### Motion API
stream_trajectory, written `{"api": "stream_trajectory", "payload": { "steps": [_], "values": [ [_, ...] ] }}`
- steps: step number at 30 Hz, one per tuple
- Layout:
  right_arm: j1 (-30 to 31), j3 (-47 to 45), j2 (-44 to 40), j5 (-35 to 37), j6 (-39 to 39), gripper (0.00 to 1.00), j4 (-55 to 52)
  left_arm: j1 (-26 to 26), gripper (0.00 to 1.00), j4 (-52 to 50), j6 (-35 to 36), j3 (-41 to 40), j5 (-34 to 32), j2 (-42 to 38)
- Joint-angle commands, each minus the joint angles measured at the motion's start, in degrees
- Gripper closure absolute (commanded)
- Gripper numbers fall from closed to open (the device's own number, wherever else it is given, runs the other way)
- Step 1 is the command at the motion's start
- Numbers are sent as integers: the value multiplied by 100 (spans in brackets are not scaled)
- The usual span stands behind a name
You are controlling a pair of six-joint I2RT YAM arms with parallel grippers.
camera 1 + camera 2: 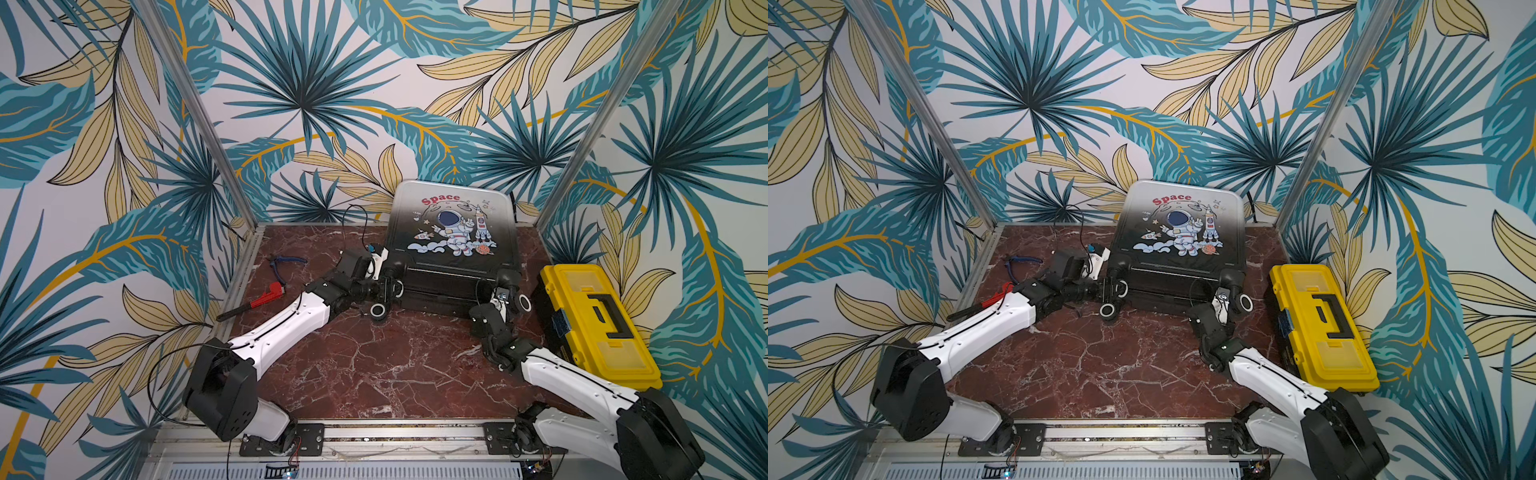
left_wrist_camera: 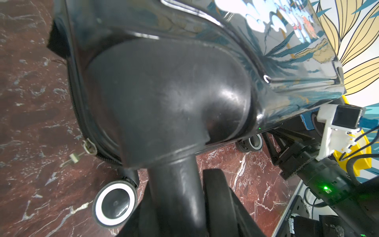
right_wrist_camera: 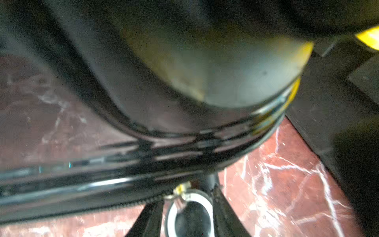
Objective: Close the suitcase zippers
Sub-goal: Zip the zipper on the suitcase.
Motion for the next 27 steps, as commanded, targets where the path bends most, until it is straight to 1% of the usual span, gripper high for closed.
{"api": "stream_trajectory", "payload": {
  "steps": [1, 3, 5, 10, 12, 13, 17, 27],
  "values": [
    [-99, -342, 49, -37, -342, 60, 1682, -158, 77, 542, 970, 184, 928, -150],
    [-105, -352, 98, -67, -496, 60, 2005, -133, 77, 541, 966, 166, 974, -152],
    [-143, -264, 178, -84, -599, 65, 2007, -108, 77, 543, 972, 164, 994, -157],
    [-229, -272, 213, -70, -710, 90, 2079, -97, 77, 555, 992, 149, 1061, -117],
    [-233, -281, 163, -145, -780, 98, 2065, -104, 77, 553, 999, 138, 1076, -118],
    [-233, -289, 132, -241, -823, 100, 2058, -100, 77, 555, 1001, 140, 1083, -111],
    [-232, -299, 46, -759, -1015, 100, 2032, -99, 77, 569, 1002, 150, 1071, -98],
    [-57, 118, 63, -3158, -918, 100, 1296, -95, 77, 629, 905, 222, 1125, -14]
  ]
}}
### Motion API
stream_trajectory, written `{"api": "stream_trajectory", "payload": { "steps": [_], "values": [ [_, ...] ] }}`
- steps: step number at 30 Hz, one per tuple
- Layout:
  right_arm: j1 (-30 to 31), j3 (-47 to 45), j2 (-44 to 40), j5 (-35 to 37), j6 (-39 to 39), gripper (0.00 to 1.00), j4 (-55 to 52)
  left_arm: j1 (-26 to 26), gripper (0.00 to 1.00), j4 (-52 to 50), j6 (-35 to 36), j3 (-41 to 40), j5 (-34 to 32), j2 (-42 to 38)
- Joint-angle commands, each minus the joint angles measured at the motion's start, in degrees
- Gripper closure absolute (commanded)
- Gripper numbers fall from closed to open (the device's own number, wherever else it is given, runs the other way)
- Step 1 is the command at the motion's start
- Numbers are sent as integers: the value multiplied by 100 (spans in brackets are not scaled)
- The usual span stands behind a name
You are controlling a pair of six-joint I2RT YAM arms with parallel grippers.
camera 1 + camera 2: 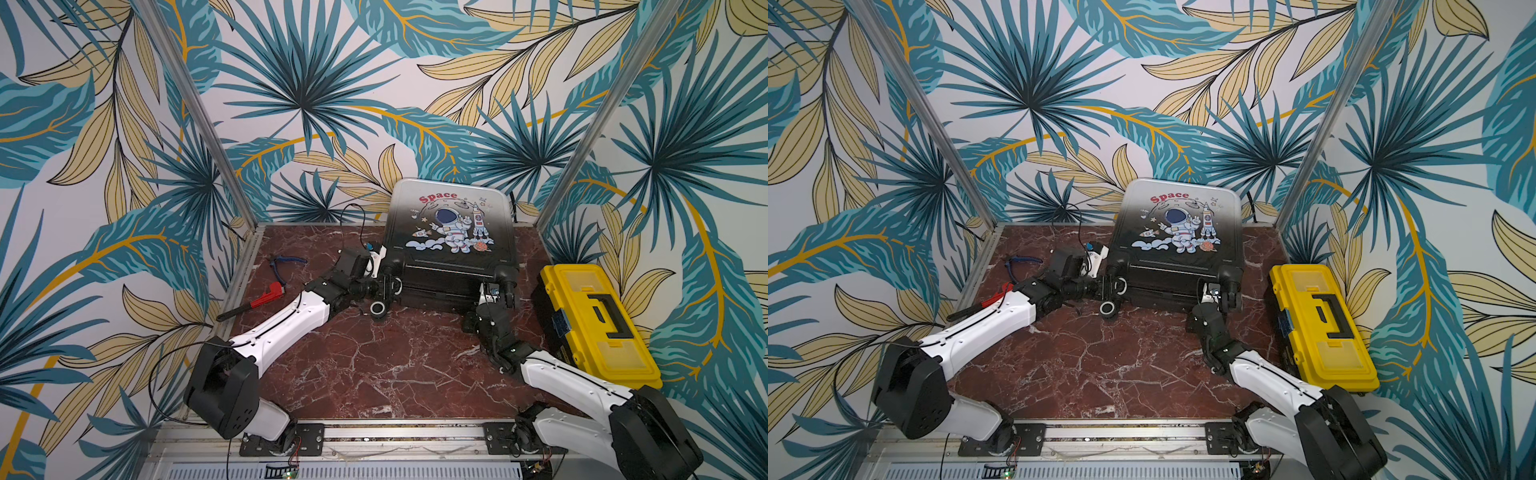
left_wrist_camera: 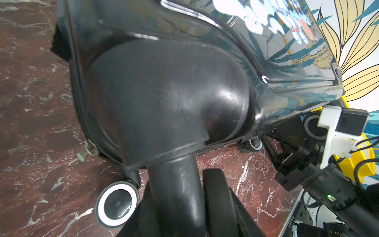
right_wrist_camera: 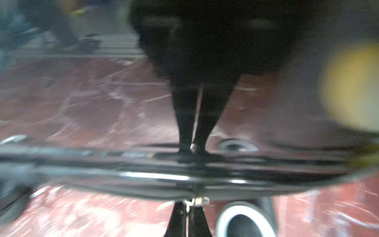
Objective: Close the suitcase zippers
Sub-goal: Zip the zipper on the suitcase.
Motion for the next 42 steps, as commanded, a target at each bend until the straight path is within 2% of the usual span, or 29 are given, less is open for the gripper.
{"api": "stream_trajectory", "payload": {
  "steps": [1, 5, 10, 15, 22, 31, 35, 40, 42],
  "values": [
    [88, 352, 68, -1461, -57, 100, -53, -181, 77, 503, 905, 219, 1143, -71],
    [181, 451, 146, -1856, 33, 100, -152, -189, 77, 502, 890, 237, 1176, -56],
    [797, 1068, 487, -1637, -130, 100, -483, -227, 77, 497, 865, 277, 1319, 18],
    [1359, 1839, 1133, -1696, -334, 100, -480, -252, 77, 502, 846, 339, 1576, 66],
    [1976, 2821, 2100, -2274, -520, 100, -215, -253, 77, 492, 889, 378, 2022, 75],
    [2219, 3668, 3097, -3548, -497, 100, 1051, -167, 78, 403, 931, 283, 2717, -11],
    [2221, 3886, 3584, -3998, -158, 100, 1931, 48, 80, 212, 949, 236, 2972, -62],
    [2073, 3879, 4181, -4111, 497, 100, 3052, 374, 80, -53, 1149, -9, 2843, -191],
    [2038, 3710, 4126, -3816, 435, 100, 2935, 578, 79, -608, 1599, -7, 2375, -259]
  ]
}}
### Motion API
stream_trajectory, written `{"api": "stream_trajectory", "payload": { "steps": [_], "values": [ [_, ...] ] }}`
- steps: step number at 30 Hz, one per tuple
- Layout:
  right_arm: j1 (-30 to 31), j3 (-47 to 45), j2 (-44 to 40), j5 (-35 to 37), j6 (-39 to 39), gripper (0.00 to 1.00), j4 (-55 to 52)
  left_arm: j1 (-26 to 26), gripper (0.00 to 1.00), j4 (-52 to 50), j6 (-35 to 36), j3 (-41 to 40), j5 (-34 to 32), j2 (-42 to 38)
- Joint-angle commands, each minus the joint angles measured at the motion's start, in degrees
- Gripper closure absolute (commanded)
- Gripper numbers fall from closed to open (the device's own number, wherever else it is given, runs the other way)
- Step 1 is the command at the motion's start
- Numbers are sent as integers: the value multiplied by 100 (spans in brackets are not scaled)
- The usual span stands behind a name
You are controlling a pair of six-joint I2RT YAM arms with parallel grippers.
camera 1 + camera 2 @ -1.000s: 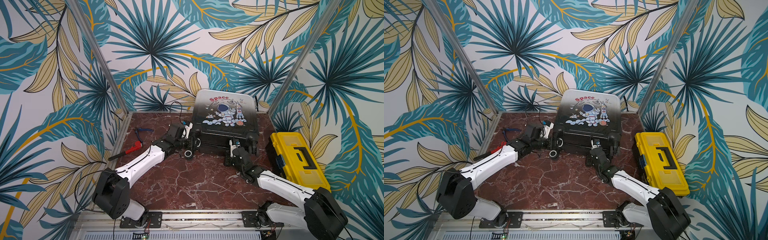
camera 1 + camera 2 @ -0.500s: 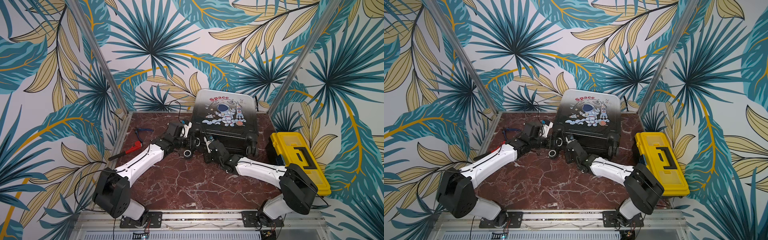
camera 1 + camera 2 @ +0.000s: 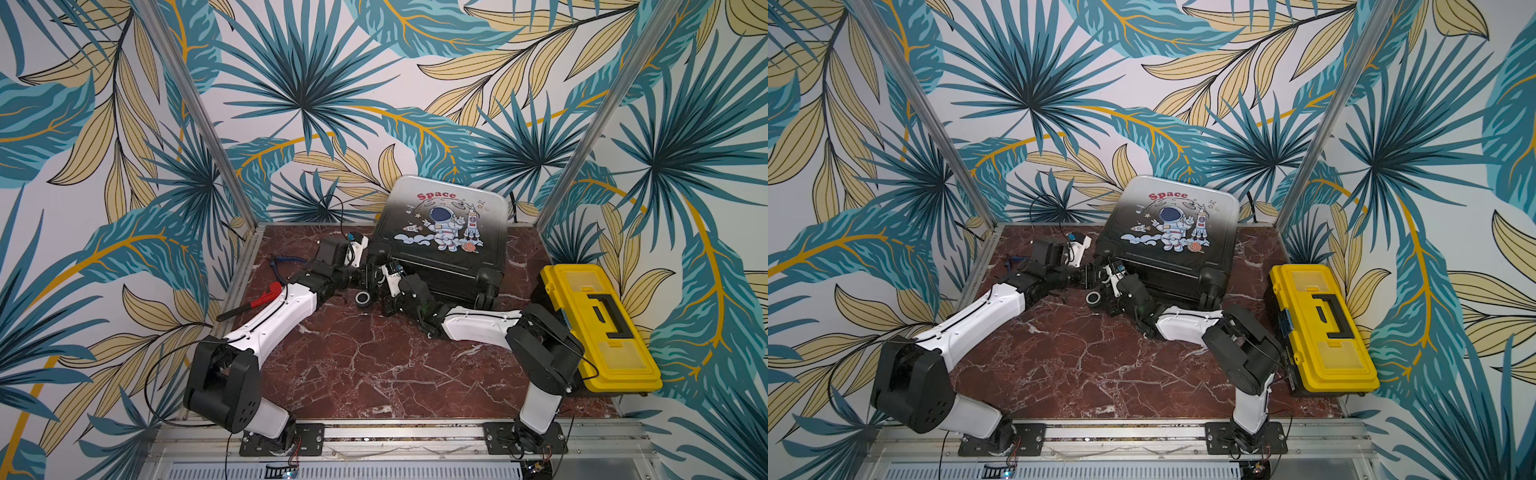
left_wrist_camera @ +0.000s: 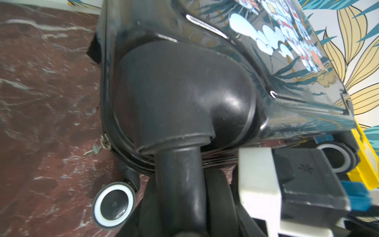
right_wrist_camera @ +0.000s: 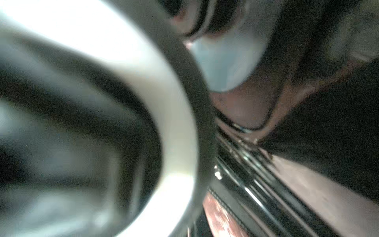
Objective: Close the suitcase zippers
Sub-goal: Zip the zipper on the suitcase.
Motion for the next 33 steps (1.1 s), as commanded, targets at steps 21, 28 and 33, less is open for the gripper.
{"api": "stream_trajectory", "payload": {
  "steps": [21, 28, 33],
  "values": [
    [-175, 190, -2696, -1369, -399, 12, -4386, 627, 0, -1416, 2024, -225, -1289, -1524],
    [-1429, 797, -3686, -1855, -914, 2, -5073, 1362, 1, -389, 1526, -123, -2517, -1472],
    [-2308, 1275, -3867, -853, -1603, 1, -5608, 1855, 1, 657, 1234, -367, -2770, -736]
  ]
}}
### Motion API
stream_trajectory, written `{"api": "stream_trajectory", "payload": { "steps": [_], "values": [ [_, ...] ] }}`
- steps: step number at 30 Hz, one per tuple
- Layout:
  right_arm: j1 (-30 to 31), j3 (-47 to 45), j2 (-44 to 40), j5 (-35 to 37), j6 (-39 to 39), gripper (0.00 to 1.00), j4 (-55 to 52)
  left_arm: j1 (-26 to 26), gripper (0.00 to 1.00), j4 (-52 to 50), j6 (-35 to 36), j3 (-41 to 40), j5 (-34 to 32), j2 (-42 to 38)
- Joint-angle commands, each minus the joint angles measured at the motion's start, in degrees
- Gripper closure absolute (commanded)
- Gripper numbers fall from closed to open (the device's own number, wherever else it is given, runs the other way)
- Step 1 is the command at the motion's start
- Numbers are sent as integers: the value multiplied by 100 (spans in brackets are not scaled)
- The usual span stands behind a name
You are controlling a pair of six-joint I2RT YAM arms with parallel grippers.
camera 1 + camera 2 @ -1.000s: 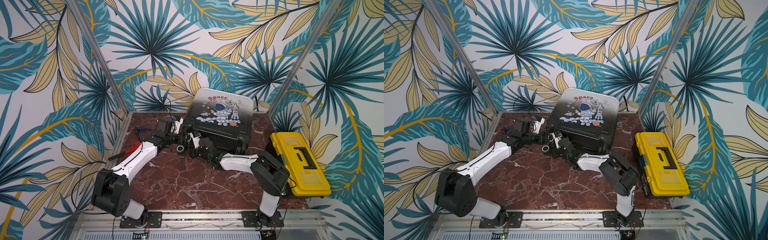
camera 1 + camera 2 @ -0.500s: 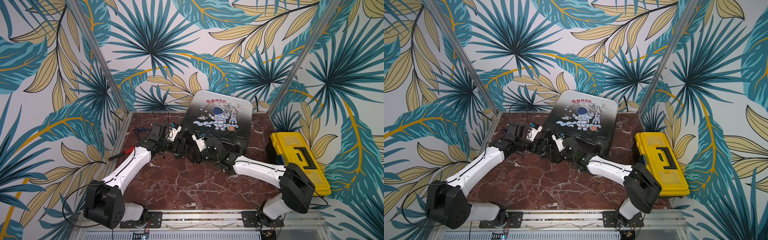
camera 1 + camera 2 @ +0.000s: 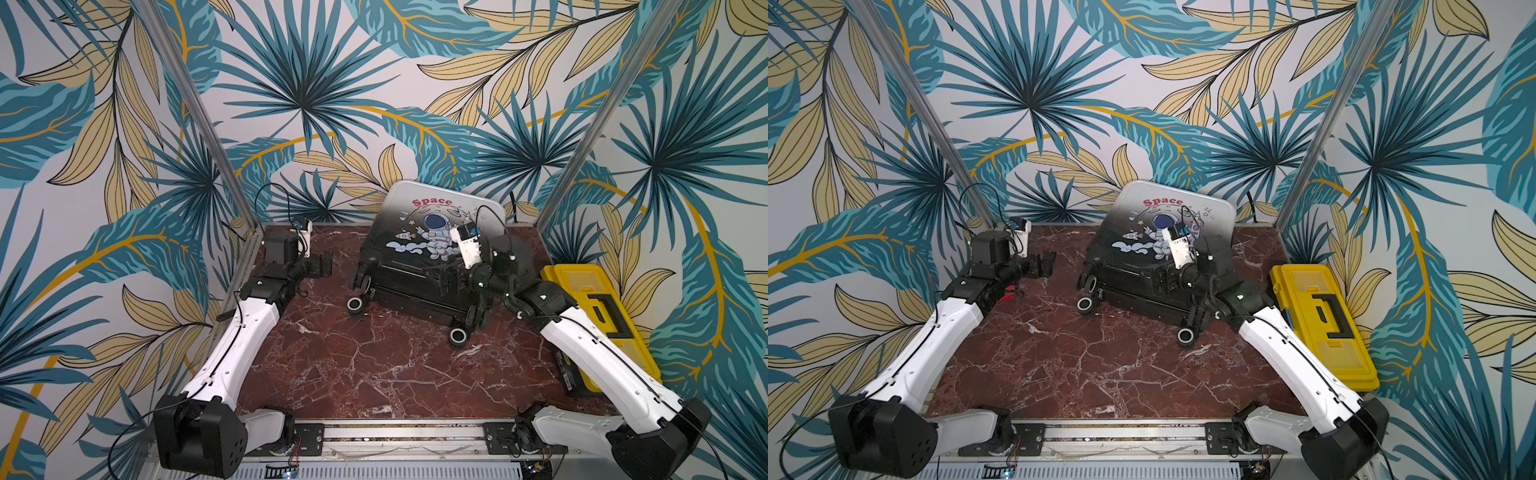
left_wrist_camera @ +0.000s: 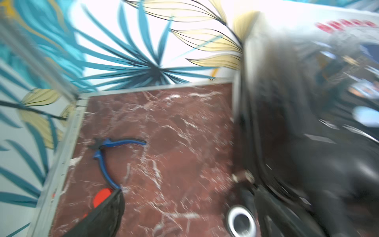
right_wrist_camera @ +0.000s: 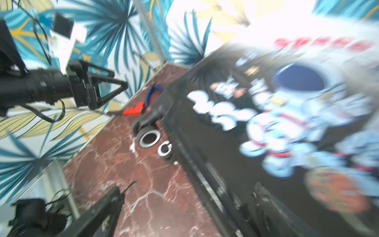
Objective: Close the suitcase zippers
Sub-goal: Zip the zipper on the suitcase, then reset both arms
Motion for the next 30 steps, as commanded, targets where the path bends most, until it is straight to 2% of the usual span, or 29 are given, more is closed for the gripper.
{"api": "stream_trajectory", "payload": {
  "steps": [1, 6, 9, 12, 15, 20, 24, 27, 30],
  "values": [
    [-644, 68, -8, 774, -621, 0, -610, 249, 1, 1079, -285, -367, -573, 517],
    [-1873, -395, 104, 1529, -595, 1, 84, 437, 1, 2202, -130, -988, -790, 977],
    [-2482, -1053, 158, 1857, -318, 1, 753, 634, 1, 2658, -41, -1287, -675, 1152],
    [-2797, -1967, 204, 2118, -112, 1, 1753, 801, 1, 3136, -18, -1558, -449, 1315],
    [-2826, -2588, 357, 2429, 50, 1, 2359, 852, 1, 3315, 90, -1620, -123, 1390],
    [-2992, -3241, 676, 2504, 307, 1, 3083, 851, 1, 3320, 205, -1618, 98, 1405],
    [-3070, -3687, 899, 1794, 433, 0, 3955, 855, 1, 3352, 282, -1702, 339, 1333],
    [-3070, -4289, 1136, 1567, 422, 1, 5272, 860, 1, 3471, 341, -1801, 402, 1257],
    [-3079, -4344, 1096, 1473, 316, 0, 5459, 868, 1, 3509, 436, -1822, 415, 1250]
  ]
}}
